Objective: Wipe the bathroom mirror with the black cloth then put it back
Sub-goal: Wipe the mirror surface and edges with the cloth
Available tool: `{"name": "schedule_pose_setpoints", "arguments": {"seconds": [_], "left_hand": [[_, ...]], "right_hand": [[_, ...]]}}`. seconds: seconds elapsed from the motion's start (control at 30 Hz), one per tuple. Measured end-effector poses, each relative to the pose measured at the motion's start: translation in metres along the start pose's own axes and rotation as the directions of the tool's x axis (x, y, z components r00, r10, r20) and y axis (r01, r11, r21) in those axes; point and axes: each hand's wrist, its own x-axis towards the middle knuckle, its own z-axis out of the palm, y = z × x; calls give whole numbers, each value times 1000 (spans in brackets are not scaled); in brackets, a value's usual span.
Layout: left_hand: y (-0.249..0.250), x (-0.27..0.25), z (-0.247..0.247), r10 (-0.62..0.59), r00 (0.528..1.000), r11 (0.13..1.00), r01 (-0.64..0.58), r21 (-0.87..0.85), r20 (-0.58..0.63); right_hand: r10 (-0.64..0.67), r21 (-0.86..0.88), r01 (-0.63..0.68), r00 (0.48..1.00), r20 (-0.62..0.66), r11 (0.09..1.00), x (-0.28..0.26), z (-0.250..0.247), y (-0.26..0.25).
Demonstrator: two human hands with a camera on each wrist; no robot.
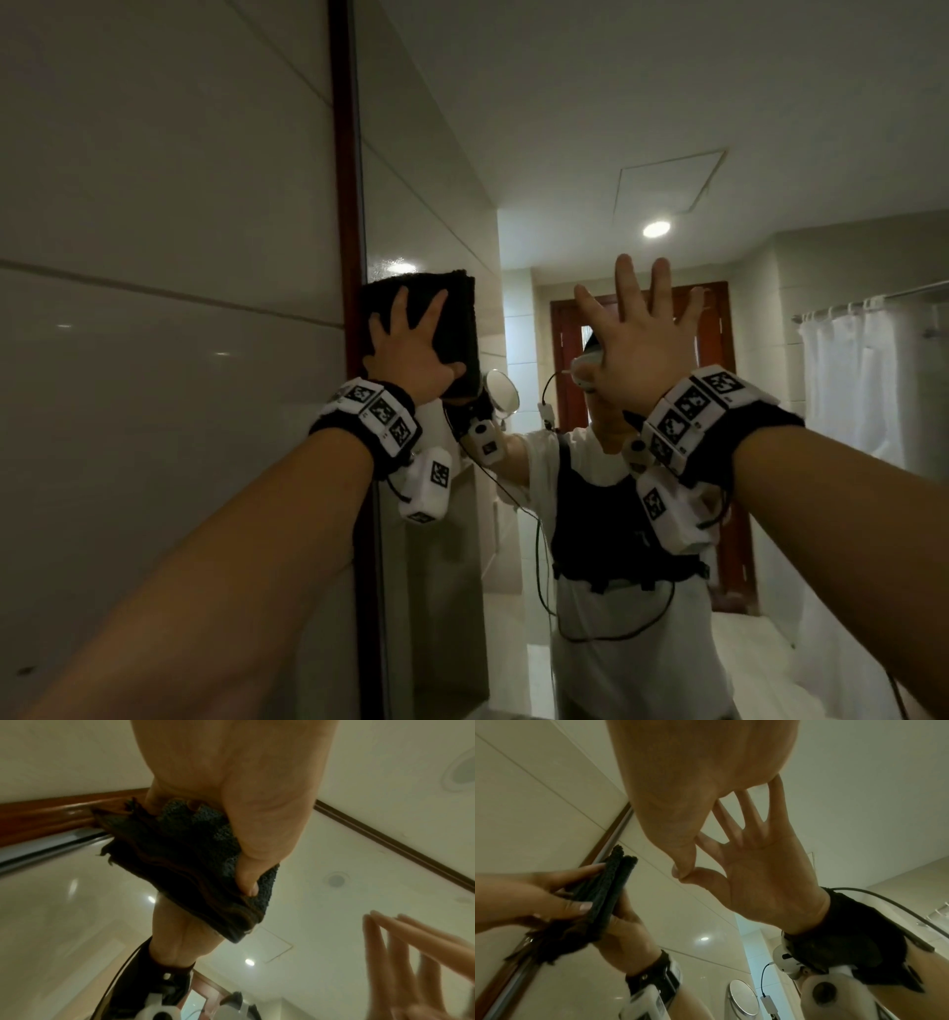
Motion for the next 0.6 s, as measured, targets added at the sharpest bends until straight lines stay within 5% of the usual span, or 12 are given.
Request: {"name": "schedule_pose_setpoints", "arguments": {"seconds": [0.33,0.6], "left_hand": [[7,59,-46,37,998,996,-33,86,-42],[28,43,-37,48,999,994,-46,94,-15]], "right_hand": [[-15,-5,15,999,29,1000,0,1,0],[-12,7,12,999,37,1000,-1,1,-1]]}}
